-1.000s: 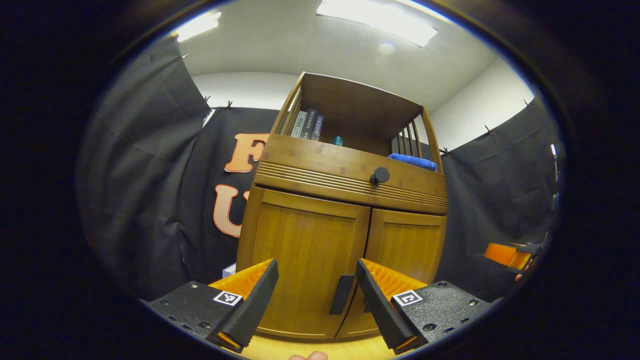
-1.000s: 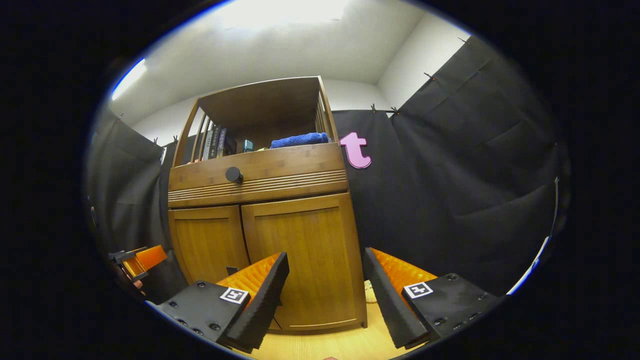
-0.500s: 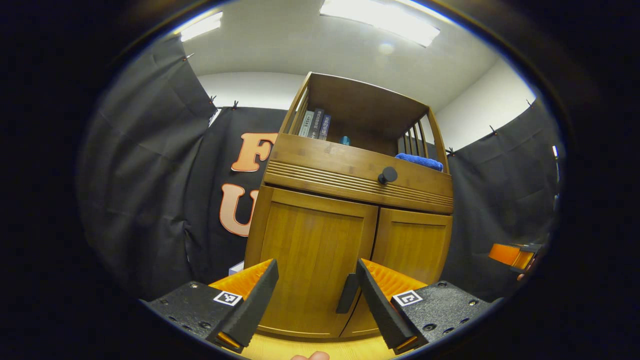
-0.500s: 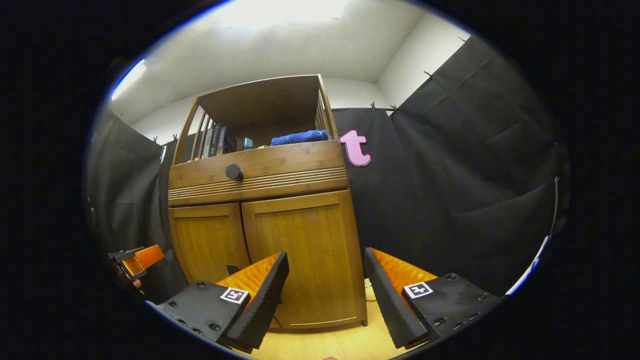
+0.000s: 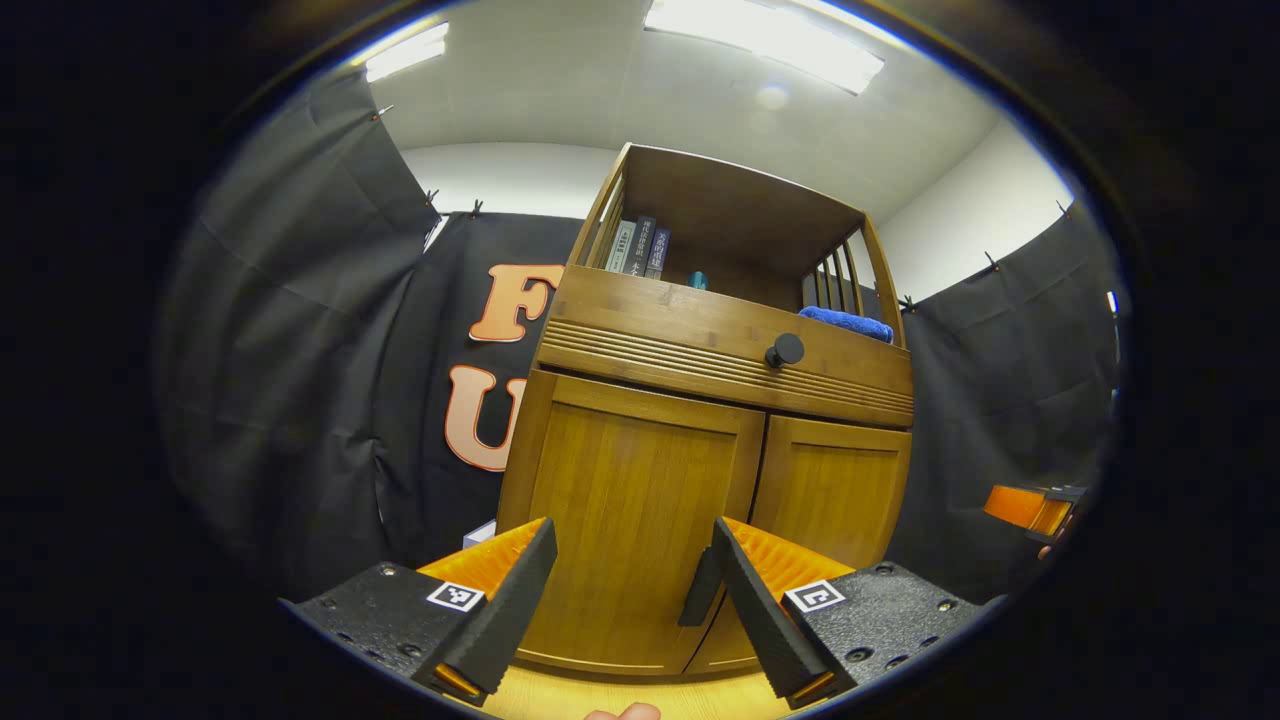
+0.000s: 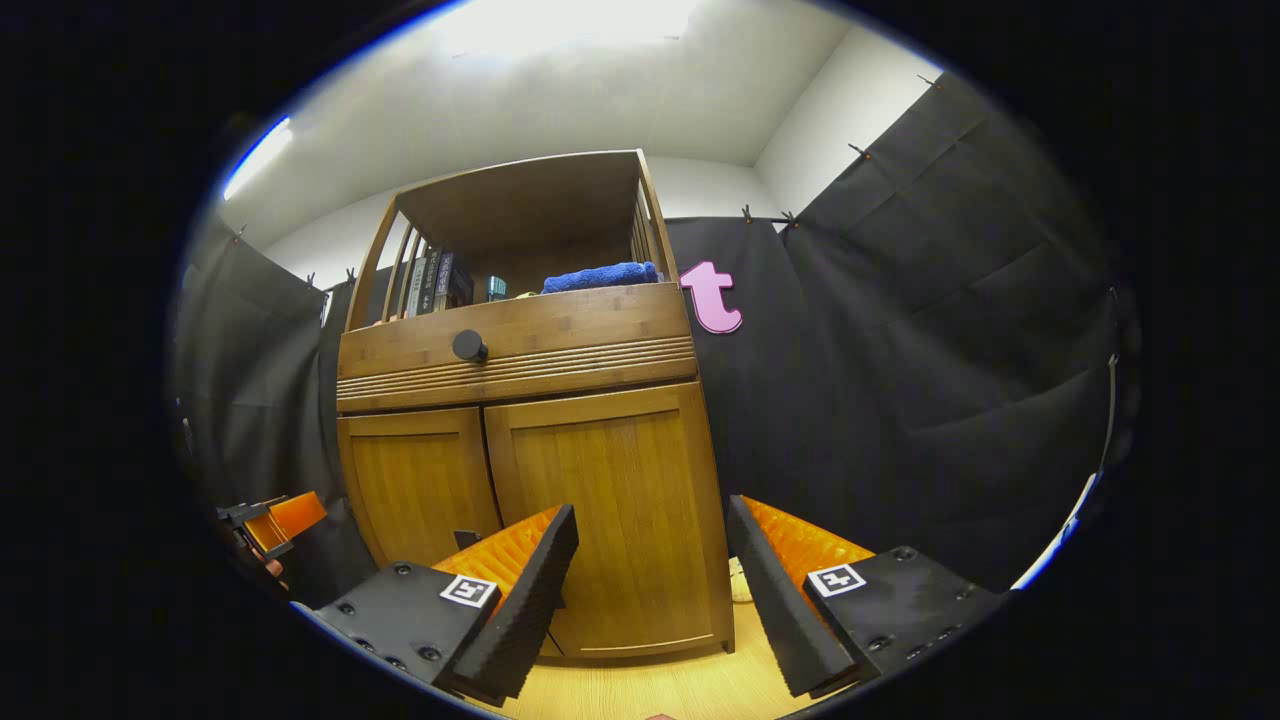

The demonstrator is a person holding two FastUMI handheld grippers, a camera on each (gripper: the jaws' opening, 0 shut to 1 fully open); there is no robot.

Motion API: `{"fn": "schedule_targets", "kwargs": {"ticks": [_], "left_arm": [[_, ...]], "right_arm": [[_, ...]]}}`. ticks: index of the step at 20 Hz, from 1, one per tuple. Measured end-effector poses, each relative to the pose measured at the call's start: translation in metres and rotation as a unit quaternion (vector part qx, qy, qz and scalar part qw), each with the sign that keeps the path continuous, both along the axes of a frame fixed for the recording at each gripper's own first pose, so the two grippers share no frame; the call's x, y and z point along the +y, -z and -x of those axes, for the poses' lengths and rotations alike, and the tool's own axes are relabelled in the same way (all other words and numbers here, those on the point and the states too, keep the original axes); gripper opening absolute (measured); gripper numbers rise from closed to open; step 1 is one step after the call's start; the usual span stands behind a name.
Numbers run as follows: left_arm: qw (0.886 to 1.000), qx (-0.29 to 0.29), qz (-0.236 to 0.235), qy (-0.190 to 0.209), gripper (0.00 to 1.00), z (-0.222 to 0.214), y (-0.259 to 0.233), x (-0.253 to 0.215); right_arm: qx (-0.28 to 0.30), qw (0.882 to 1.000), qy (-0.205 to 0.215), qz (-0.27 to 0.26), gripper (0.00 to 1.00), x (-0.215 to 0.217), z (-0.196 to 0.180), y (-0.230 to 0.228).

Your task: Open the right door of the double-door shoe cabinet with the right hand, and open the left door with the left hand.

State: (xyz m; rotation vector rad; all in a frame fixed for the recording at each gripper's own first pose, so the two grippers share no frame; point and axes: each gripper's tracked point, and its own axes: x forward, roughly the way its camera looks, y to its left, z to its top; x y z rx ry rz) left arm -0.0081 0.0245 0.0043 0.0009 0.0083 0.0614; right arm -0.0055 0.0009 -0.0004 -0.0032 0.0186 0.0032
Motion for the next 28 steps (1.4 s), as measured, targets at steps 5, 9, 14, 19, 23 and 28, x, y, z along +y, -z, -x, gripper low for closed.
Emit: {"fn": "schedule_targets", "kwargs": {"ticks": [5,9,14,19,23,28], "left_arm": [[1.0,0.002,-0.003,-0.007,0.94,0.001,0.003,0.006],[1.0,0.006,0.001,-0.011,0.94,0.001,0.006,0.011],[1.0,0.009,-0.006,-0.021,0.94,0.005,0.007,0.022],[0.999,0.01,-0.016,-0.033,0.94,0.007,0.008,0.031],[0.998,0.008,-0.037,-0.043,0.94,0.011,0.007,0.038],[0.998,0.002,-0.041,-0.046,0.94,0.021,0.001,0.044]], "right_arm": [[0.005,1.0,-0.005,0.001,0.88,0.005,-0.001,0.004],[0.01,1.0,-0.007,0.001,0.88,0.009,-0.004,0.008],[0.013,1.0,-0.023,0.006,0.88,0.022,-0.015,0.011],[0.012,0.998,-0.055,0.009,0.97,0.043,-0.037,0.019],[0.026,0.996,-0.09,0.008,0.97,0.073,-0.071,0.045],[0.056,0.99,-0.129,0.01,0.98,0.117,-0.116,0.094]]}}
